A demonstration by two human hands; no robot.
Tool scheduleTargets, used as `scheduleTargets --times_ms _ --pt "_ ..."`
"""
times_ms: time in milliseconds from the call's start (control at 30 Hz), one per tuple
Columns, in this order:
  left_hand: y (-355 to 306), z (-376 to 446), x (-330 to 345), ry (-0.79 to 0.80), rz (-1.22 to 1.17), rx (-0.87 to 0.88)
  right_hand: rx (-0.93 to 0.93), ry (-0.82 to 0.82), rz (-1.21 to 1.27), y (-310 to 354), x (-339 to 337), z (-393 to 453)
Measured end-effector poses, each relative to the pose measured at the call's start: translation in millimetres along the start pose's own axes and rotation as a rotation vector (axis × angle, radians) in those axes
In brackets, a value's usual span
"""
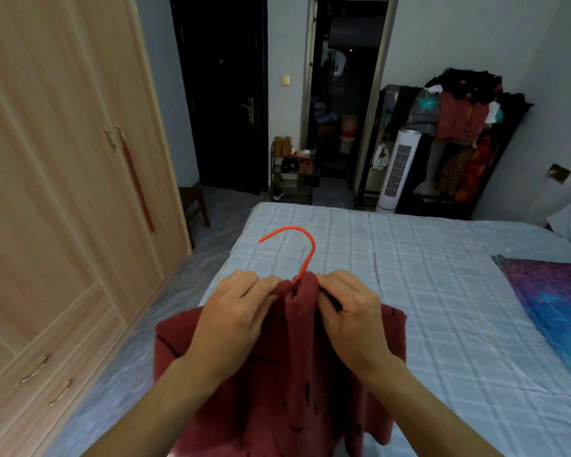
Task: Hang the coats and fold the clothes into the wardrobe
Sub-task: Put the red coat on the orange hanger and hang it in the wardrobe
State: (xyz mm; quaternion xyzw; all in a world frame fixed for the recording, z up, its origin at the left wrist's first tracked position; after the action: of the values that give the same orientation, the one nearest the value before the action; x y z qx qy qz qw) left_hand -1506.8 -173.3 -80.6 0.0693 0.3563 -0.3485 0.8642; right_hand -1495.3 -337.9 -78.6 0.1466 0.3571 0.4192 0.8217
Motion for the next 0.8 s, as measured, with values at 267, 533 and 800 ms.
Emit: scheduleTargets --times_ms 267,533,800 --pt "14 -10 -11 -0.103 -0.122 -0.119 0.015 0.054 0.044 -12 -6 2" --pt "-10 6 -9 -0.113 -0.191 -0.095 0.045 0.232 0.165 -9 11 8" --pt "-19 9 -2 0.008 -0.352 -0.178 0.123 0.162 0.177 -14 3 4"
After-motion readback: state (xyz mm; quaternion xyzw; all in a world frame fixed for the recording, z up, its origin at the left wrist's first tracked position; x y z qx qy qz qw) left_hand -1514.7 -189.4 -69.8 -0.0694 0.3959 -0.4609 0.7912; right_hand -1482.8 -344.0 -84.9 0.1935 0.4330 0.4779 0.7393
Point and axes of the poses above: each hand's wrist, its own z-axis towards the middle knuckle, its own x-axis out of the palm, y = z × x, the point moved 9 cm from there along z, towards the middle knuckle, and after that the axes turned 7 degrees about x, right-handed, at the moved point
